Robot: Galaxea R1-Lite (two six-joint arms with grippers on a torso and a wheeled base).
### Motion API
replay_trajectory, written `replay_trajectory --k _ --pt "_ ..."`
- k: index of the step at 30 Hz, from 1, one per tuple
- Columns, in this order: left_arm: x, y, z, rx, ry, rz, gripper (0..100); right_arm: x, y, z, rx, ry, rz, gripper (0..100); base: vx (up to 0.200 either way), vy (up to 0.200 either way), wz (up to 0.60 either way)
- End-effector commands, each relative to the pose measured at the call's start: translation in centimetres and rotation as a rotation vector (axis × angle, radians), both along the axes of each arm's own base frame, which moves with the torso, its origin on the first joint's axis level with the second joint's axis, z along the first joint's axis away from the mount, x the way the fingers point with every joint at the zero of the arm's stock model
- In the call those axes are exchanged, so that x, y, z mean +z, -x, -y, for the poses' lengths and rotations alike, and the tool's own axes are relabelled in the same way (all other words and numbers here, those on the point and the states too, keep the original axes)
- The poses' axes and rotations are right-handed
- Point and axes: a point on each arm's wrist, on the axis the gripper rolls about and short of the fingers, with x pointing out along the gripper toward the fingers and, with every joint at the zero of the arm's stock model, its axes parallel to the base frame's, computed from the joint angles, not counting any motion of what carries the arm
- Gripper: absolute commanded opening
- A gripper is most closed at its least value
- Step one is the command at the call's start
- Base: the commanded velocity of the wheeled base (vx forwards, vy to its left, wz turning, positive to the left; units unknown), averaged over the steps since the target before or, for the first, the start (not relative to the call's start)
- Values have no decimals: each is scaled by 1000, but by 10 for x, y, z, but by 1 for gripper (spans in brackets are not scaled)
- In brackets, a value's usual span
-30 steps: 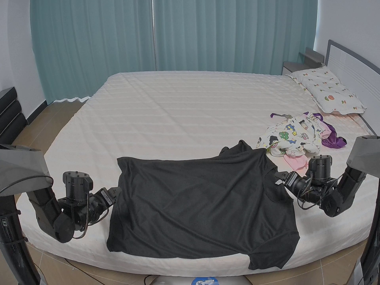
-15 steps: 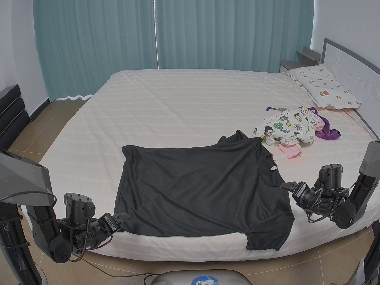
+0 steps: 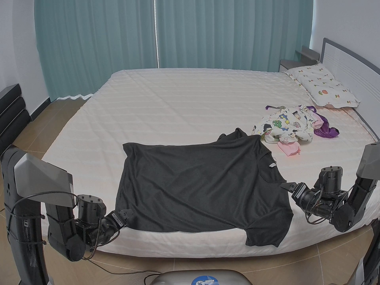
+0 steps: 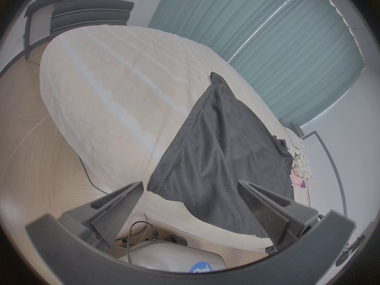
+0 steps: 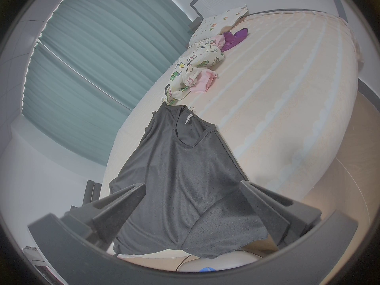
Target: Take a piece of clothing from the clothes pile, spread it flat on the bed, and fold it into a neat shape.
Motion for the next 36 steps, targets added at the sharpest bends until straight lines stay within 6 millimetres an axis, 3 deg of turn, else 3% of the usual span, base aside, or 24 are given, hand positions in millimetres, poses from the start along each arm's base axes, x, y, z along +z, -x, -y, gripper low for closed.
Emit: replay_trajectory --k 1,4,5,13,15,23,31,36 --pt "-10 -4 1 9 -14 -17 100 -3 0 0 1 3 -10 100 0 0 0" --pt "-13 -5 1 20 -29 -20 100 -3 0 0 3 6 -13 100 0 0 0" --pt "-13 -5 1 21 -30 -19 0 -4 0 0 3 6 -14 100 0 0 0" --pt "-14 1 -4 78 -77 -34 0 -10 8 2 21 40 -49 100 0 0 0" --pt "-15 13 -8 76 -99 -73 0 -16 10 4 38 80 -72 100 0 0 0" --pt "-16 27 -17 54 -167 -127 0 -24 22 10 80 160 -122 100 0 0 0" --pt "-14 25 -27 82 -205 -121 0 -29 31 17 147 186 -163 100 0 0 0" --pt "-15 25 -27 79 -195 -122 0 -45 36 17 198 230 -223 100 0 0 0"
